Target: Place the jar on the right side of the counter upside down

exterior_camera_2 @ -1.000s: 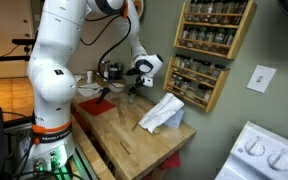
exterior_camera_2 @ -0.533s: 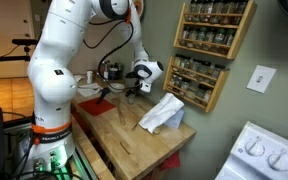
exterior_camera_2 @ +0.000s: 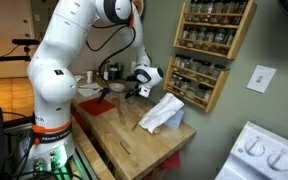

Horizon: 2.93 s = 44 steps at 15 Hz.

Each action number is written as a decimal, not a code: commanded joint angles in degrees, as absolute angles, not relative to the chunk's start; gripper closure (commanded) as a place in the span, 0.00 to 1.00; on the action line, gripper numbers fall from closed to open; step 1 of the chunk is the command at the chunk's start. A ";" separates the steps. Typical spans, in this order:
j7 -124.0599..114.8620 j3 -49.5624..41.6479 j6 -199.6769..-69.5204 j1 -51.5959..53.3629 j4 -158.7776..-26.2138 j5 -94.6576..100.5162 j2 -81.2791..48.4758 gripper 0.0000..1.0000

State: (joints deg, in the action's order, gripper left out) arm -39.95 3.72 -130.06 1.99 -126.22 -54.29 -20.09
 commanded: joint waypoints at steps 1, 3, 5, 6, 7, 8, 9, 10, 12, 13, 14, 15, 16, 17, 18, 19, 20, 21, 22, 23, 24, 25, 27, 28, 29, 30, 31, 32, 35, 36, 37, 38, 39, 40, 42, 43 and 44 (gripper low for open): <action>-37.82 2.86 -128.31 1.86 -125.34 -57.53 -21.64 0.40; -37.59 2.55 -128.27 1.90 -125.33 -58.14 -21.87 0.55; -38.24 2.18 -127.94 2.00 -125.42 -58.23 -21.66 0.70; -38.60 2.00 -127.69 2.06 -125.51 -58.06 -21.48 0.73; -39.56 1.73 -127.39 2.18 -125.60 -57.62 -21.15 0.73; -40.05 1.50 -127.13 2.30 -125.78 -57.26 -20.69 0.73; -41.76 1.04 -128.03 3.02 -126.47 -55.92 -19.20 0.73; -44.02 0.45 -129.53 3.98 -127.09 -53.97 -18.10 0.73; -49.37 -0.48 -131.78 5.71 -128.01 -49.06 -15.78 0.73; -53.37 -0.97 -133.39 6.91 -128.50 -45.18 -14.62 0.73; -56.27 -1.05 -133.96 7.34 -128.60 -42.19 -13.84 0.73; -60.21 -1.21 -135.38 8.15 -128.99 -38.27 -12.91 0.73; -63.98 -1.28 -136.24 8.66 -129.16 -34.60 -12.26 0.73; -67.84 -1.23 -137.00 9.12 -129.35 -30.77 -11.87 0.73; -71.34 -1.05 -137.07 9.28 -129.39 -27.29 -11.47 0.73; -75.25 -1.02 -137.24 9.52 -129.43 -23.36 -11.42 0.73; -79.34 -1.21 -137.70 9.99 -129.54 -18.60 -11.49 0.73; -82.85 -1.30 -137.95 10.32 -129.52 -14.57 -11.64 0.73; -85.24 -1.14 -137.91 10.40 -129.37 -11.52 -11.86 0.73; -88.98 -1.46 -138.58 10.91 -129.30 -7.17 -12.43 0.73; -90.75 -1.18 -138.98 11.00 -129.12 -4.85 -12.76 0.73; -93.47 -1.09 -139.44 11.30 -128.83 -2.49 -13.11 0.73; -97.33 -0.85 -139.85 11.76 -128.42 0.95 -13.43 0.73; -99.06 -0.87 -139.77 12.04 -128.28 2.66 -13.58 0.73; -101.08 -0.96 -139.47 12.39 -128.02 4.68 -14.15 0.73; -102.66 -0.95 -139.25 12.64 -127.82 6.43 -14.69 0.73; -104.44 -1.02 -139.32 12.96 -127.72 8.29 -15.28 0.73; -106.03 -1.12 -139.18 13.35 -127.53 10.40 -15.91 0.73; -110.61 -1.58 -139.13 14.61 -126.72 16.65 -17.99 0.73; -111.97 -1.77 -139.06 15.05 -126.44 18.68 -18.54 0.73; -112.79 -1.71 -139.10 15.25 -126.21 19.83 -19.02 0.73; -113.50 -1.66 -139.25 15.40 -125.97 20.86 -19.41 0.73; -112.33 -0.91 -139.57 14.96 -125.74 20.17 -19.61 0.73; -111.60 -0.63 -139.27 14.80 -125.50 19.99 -19.97 0.73; -110.42 -0.24 -139.60 14.35 -125.26 18.94 -20.35 0.72; -110.22 -0.22 -139.68 14.34 -125.21 18.89 -20.54 0.69; -110.17 -0.25 -139.61 14.40 -125.14 18.92 -20.81 0.69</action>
